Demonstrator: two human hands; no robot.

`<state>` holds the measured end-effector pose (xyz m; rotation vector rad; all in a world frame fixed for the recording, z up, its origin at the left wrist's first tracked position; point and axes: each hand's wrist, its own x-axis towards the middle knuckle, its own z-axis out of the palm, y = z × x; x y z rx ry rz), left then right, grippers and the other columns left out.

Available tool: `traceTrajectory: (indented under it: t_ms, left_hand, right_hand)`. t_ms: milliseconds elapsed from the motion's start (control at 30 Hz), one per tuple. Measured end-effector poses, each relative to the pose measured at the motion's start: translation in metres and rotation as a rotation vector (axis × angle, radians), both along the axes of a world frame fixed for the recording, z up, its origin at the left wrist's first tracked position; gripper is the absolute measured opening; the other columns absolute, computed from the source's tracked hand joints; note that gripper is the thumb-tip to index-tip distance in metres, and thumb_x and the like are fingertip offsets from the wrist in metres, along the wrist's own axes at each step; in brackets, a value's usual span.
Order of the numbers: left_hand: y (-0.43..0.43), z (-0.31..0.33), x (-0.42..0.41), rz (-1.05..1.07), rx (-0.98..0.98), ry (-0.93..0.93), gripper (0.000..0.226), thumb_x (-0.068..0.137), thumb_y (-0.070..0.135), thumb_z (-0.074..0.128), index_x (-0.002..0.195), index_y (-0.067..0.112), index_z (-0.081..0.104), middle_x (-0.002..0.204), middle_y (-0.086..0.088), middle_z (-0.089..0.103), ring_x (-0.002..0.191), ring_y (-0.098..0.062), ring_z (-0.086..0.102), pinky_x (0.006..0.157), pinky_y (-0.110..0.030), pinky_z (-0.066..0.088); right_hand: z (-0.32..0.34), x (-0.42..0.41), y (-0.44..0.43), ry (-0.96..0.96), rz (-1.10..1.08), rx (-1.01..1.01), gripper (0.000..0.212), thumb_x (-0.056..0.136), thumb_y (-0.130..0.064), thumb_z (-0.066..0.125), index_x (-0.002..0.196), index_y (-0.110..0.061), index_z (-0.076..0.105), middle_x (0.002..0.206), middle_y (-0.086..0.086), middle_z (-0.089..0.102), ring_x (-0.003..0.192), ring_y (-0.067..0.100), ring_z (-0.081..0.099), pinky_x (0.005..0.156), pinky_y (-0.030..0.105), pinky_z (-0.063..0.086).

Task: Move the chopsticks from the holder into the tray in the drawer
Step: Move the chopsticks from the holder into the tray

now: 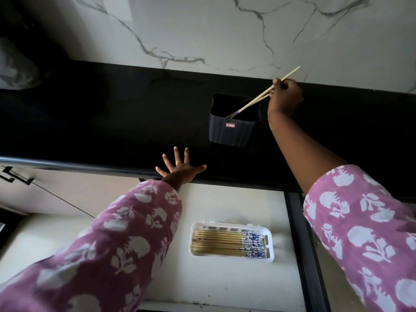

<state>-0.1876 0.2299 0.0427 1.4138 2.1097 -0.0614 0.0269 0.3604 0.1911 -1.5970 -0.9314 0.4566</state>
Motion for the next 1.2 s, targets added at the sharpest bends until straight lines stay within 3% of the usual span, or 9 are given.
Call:
traceTrajectory:
  t_ms: [200,333,400,500,567,700,833,1067,1200]
  left_hand:
    - [-0.004,-0.010,0.002,-0.072,0.089,0.085,0.089,0.078,0.080,0.023,0.145,0.035,-0.013,0.154,-0.002,-0.027,0.138,-0.040,-0.025,0.108,-0.056,-0.016]
    - [-0.006,-0.016,0.001,-0.145,0.192,0.130,0.085,0.084,0.073,0.021,0.148,0.025,-0.008,0.156,-0.006,-0.019,0.141,-0.035,-0.020,0.113,-0.049,-0.012]
    - [-0.007,-0.017,0.000,-0.180,0.231,0.139,0.083,0.087,0.069,0.022,0.149,0.020,-0.006,0.157,-0.007,-0.017,0.142,-0.032,-0.019,0.114,-0.045,-0.009]
    - [-0.009,-0.017,-0.004,-0.242,0.290,0.165,0.078,0.091,0.063,0.021,0.149,0.015,-0.003,0.158,-0.005,-0.012,0.144,-0.024,-0.015,0.116,-0.040,-0.008]
    - [-0.009,-0.016,-0.007,-0.301,0.318,0.204,0.078,0.092,0.061,0.020,0.149,0.012,0.000,0.158,-0.003,-0.008,0.145,-0.018,-0.012,0.115,-0.039,-0.008]
    - [-0.007,-0.016,-0.012,-0.308,0.329,0.164,0.079,0.091,0.062,0.027,0.149,0.012,0.005,0.158,-0.002,-0.005,0.145,-0.017,-0.009,0.115,-0.045,-0.006]
    - [-0.002,-0.014,-0.012,-0.275,0.307,0.086,0.083,0.088,0.063,0.036,0.149,0.013,0.009,0.157,-0.007,-0.014,0.144,-0.024,-0.013,0.114,-0.052,-0.001]
    - [0.003,-0.017,-0.013,-0.302,0.225,0.134,0.084,0.086,0.069,0.029,0.148,0.027,-0.006,0.157,0.001,-0.014,0.143,-0.030,-0.015,0.113,-0.053,-0.001]
    - [0.009,-0.020,-0.015,-0.308,0.205,0.147,0.084,0.085,0.071,0.029,0.148,0.030,-0.009,0.157,0.003,-0.016,0.143,-0.029,-0.016,0.113,-0.052,-0.002]
  right_hand:
    - [0.029,-0.006,-0.044,0.052,-0.001,0.322,0.020,0.092,-0.010,0.056,0.099,0.008,0.062,0.091,0.017,0.069,0.068,0.012,0.064,0.057,0.012,0.054]
    - [0.029,-0.017,-0.072,0.009,0.133,0.369,0.016,0.093,-0.004,0.052,0.096,0.007,0.062,0.074,0.003,0.064,0.060,-0.005,0.062,0.058,0.008,0.050]
    - [0.024,-0.024,-0.086,-0.047,0.248,0.355,0.015,0.092,-0.003,0.052,0.094,0.007,0.062,0.073,0.003,0.062,0.058,-0.005,0.061,0.064,0.015,0.052]
    - [0.011,-0.033,-0.105,-0.170,0.482,0.257,0.012,0.089,-0.001,0.055,0.091,0.007,0.064,0.074,0.012,0.066,0.058,-0.005,0.060,0.060,0.005,0.045]
    - [-0.006,-0.036,-0.119,-0.303,0.637,0.161,0.010,0.085,-0.001,0.059,0.087,0.003,0.067,0.076,0.017,0.071,0.064,0.008,0.061,0.059,0.002,0.040]
    - [-0.061,-0.040,-0.152,-0.505,0.932,-0.059,0.007,0.081,-0.004,0.065,0.081,-0.003,0.071,0.073,0.016,0.073,0.063,0.012,0.060,0.058,0.018,0.042]
    - [-0.131,-0.039,-0.195,-0.744,1.199,-0.300,0.012,0.083,-0.003,0.061,0.084,-0.004,0.073,0.085,0.013,0.075,0.079,0.025,0.069,0.073,0.028,0.049]
    - [-0.216,-0.029,-0.262,-0.971,1.318,-0.695,0.024,0.092,-0.019,0.048,0.095,-0.006,0.068,0.109,0.016,0.069,0.103,0.032,0.063,0.085,0.033,0.047]
    - [-0.236,-0.026,-0.269,-1.209,1.289,-0.593,0.032,0.097,-0.027,0.040,0.094,-0.004,0.061,0.116,0.018,0.064,0.113,0.027,0.057,0.089,0.027,0.041]
